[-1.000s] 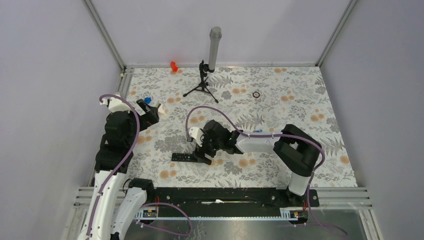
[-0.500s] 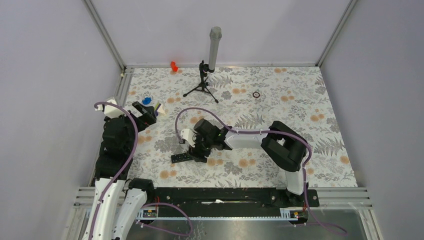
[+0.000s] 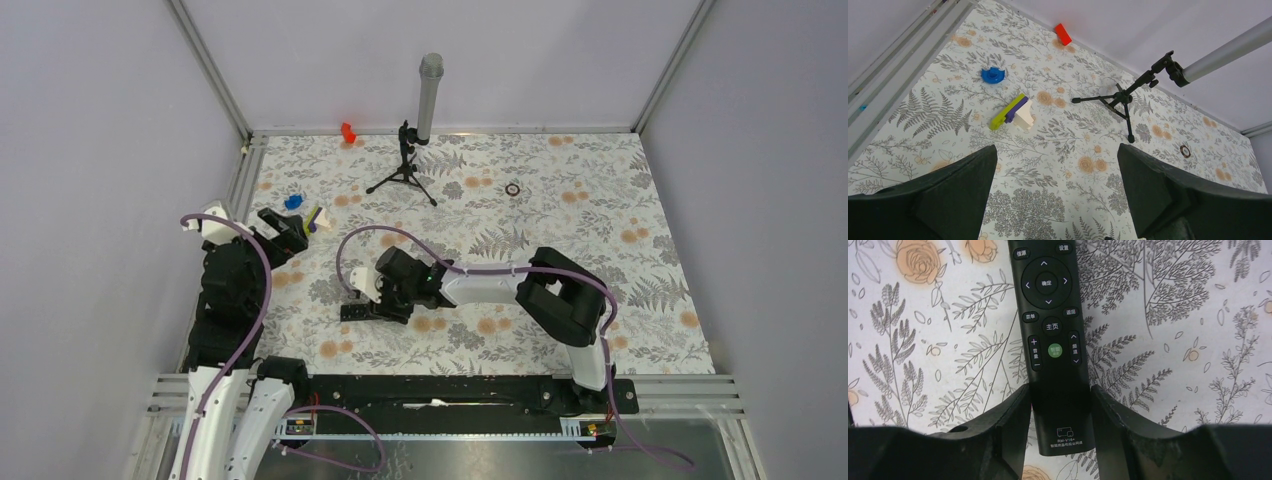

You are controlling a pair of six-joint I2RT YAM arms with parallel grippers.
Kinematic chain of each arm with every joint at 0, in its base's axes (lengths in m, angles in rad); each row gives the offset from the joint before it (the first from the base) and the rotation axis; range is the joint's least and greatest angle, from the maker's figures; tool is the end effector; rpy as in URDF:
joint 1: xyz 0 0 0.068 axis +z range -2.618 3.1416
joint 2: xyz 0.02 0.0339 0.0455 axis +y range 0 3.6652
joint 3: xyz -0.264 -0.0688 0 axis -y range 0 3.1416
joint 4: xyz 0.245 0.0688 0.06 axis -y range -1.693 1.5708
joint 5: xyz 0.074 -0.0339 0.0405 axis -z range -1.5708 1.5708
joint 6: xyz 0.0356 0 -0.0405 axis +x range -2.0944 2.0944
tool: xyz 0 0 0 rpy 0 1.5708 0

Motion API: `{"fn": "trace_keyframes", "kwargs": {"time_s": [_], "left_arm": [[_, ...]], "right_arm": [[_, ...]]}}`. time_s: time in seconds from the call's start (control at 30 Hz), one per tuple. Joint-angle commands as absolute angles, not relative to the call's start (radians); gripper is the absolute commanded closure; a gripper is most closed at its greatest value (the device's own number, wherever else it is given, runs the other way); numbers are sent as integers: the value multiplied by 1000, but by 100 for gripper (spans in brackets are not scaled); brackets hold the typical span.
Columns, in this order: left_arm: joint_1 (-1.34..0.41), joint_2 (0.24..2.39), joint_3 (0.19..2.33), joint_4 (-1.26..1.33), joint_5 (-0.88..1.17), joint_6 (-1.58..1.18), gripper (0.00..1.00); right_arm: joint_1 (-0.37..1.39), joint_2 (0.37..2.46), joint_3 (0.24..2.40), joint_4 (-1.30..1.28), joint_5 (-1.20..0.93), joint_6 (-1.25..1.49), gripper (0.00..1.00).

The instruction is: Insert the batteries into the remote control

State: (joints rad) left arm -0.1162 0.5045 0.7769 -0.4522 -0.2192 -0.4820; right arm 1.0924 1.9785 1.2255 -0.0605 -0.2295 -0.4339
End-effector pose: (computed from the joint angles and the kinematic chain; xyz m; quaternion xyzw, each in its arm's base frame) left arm 0.1158 -0.0057 0.3454 -0.2077 0.7377 -0.1074 0.6334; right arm 0.1858 0.3758 0.1531 -0.6686 0.6378 0.2194 0.3131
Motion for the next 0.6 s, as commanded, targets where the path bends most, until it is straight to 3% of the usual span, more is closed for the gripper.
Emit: {"fn": "trace_keyframes", "kwargs": {"time_s": [0.0,0.2,0.4,0.57], "left_arm": [[-110,486,781,-473,-280,-525,1],[-110,493,776,-593,-303,-659,1],[-110,532,689,-634,-122,-794,2],[-112,620,546,-519,97,-881,5]], "right_arm": [[1104,1987,1152,4,-62,-427,61],[1097,1906,1021,288,117,-296,62],[1058,1884,1032,305,18,-109,62],[1011,1878,1027,337,-93,45,62]]}}
